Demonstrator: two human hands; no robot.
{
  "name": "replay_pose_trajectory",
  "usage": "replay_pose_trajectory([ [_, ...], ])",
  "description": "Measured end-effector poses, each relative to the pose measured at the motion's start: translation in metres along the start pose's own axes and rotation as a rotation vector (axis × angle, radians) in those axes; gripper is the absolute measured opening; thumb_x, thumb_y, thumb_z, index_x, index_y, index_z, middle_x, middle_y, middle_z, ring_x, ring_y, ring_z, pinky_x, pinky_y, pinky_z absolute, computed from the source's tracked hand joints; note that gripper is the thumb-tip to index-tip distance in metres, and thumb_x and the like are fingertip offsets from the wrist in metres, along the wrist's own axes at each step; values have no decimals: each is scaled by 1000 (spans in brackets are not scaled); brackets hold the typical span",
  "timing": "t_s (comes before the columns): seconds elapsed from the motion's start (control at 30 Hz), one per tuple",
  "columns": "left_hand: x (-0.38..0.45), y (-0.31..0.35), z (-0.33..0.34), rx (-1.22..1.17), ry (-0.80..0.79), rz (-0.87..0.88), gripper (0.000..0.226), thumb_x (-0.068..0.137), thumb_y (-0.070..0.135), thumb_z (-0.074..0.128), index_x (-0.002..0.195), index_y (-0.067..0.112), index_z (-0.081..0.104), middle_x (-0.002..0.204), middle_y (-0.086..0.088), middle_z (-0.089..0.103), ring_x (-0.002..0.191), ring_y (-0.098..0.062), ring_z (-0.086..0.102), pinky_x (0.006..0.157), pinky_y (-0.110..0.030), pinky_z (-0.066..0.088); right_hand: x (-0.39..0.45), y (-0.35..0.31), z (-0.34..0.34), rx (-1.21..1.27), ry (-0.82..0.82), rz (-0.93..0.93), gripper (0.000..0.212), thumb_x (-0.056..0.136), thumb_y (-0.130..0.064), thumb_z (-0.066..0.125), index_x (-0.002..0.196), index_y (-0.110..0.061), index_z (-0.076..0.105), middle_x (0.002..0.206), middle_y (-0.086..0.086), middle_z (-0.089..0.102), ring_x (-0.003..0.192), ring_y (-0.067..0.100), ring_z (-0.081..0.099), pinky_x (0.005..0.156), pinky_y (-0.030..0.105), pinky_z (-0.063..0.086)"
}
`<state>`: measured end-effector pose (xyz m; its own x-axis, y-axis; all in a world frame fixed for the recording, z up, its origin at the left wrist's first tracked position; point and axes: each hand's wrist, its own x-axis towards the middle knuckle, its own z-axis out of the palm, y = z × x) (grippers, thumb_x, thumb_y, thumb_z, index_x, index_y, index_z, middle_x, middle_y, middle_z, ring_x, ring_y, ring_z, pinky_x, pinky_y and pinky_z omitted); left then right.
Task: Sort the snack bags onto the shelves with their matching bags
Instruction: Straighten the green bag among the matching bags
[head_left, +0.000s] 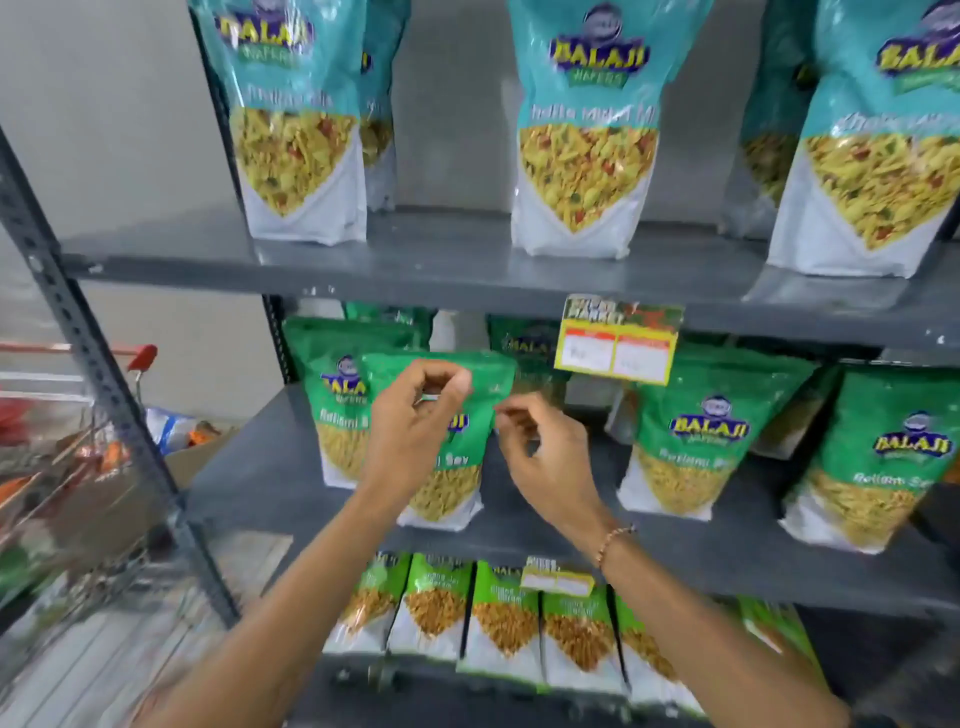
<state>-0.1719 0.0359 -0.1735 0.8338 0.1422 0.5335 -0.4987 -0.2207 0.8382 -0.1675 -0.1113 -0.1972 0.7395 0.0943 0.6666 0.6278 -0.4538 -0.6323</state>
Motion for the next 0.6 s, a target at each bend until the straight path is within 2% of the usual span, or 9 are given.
replay_pose_trajectory([
  [0.1, -10, -57, -9, 143, -41, -198, 21, 86, 36, 56, 87, 15, 62, 81, -3, 66, 83, -26, 64, 76, -46, 55, -22, 45, 29, -40, -145, 217, 13, 87, -13, 54, 94, -7, 63, 78, 5, 67, 68, 5, 58, 61, 11, 43],
  [0.17, -13, -89, -16, 203, -95, -331, 28, 89, 29, 56, 81, 3, 61, 72, -7, 62, 72, -23, 60, 69, -38, 53, -32, 73, 43, -67, -246, 389, 14, 86, -11, 54, 94, -5, 64, 80, 6, 67, 71, 11, 60, 63, 20, 45],
  [0.23, -13, -115, -24, 287, -101, -446, 25, 87, 27, 60, 83, 2, 59, 73, -5, 60, 71, -19, 56, 68, -25, 45, -38, 97, 55, -112, -367, 528, 16, 85, -9, 54, 96, -5, 65, 93, 10, 71, 89, 22, 65, 73, 27, 48],
  [0.3, -12, -135, -32, 389, -124, -555, 22, 84, 24, 64, 93, 8, 51, 89, -4, 57, 85, -19, 54, 75, -26, 40, -41, 115, 63, -153, -464, 637, 20, 84, -11, 57, 102, -4, 64, 108, 14, 69, 106, 25, 61, 85, 29, 46],
  [0.33, -12, -144, -35, 440, -154, -591, 28, 82, 23, 66, 97, 8, 47, 95, -6, 53, 91, -22, 53, 77, -28, 39, -40, 121, 66, -164, -498, 675, 25, 84, -15, 59, 106, -4, 61, 112, 14, 68, 109, 26, 60, 87, 29, 45],
  [0.4, -9, -157, -38, 509, -222, -650, 49, 80, 23, 69, 111, -1, 41, 109, -16, 50, 107, -29, 50, 81, -34, 40, -37, 130, 72, -187, -548, 715, 41, 83, -24, 62, 118, -4, 52, 119, 14, 62, 110, 27, 58, 88, 32, 45],
  [0.43, -8, -161, -39, 537, -257, -676, 62, 79, 23, 70, 121, -5, 36, 121, -20, 48, 116, -33, 47, 88, -38, 41, -34, 134, 75, -188, -573, 721, 51, 82, -28, 64, 123, -4, 46, 125, 14, 57, 114, 28, 55, 89, 34, 44],
  [0.5, -4, -164, -38, 555, -316, -691, 75, 78, 26, 72, 132, -3, 28, 137, -20, 41, 125, -35, 43, 98, -41, 40, -27, 134, 80, -108, -622, 688, 65, 78, -30, 70, 129, -6, 39, 133, 13, 49, 122, 28, 48, 93, 34, 42],
  [0.6, 1, -170, -37, 499, -362, -684, 77, 74, 24, 76, 130, 6, 27, 133, -16, 48, 122, -34, 46, 99, -48, 44, -22, 139, 90, 51, -576, 653, 74, 64, -33, 80, 125, -14, 42, 130, 9, 55, 120, 26, 52, 100, 44, 44],
])
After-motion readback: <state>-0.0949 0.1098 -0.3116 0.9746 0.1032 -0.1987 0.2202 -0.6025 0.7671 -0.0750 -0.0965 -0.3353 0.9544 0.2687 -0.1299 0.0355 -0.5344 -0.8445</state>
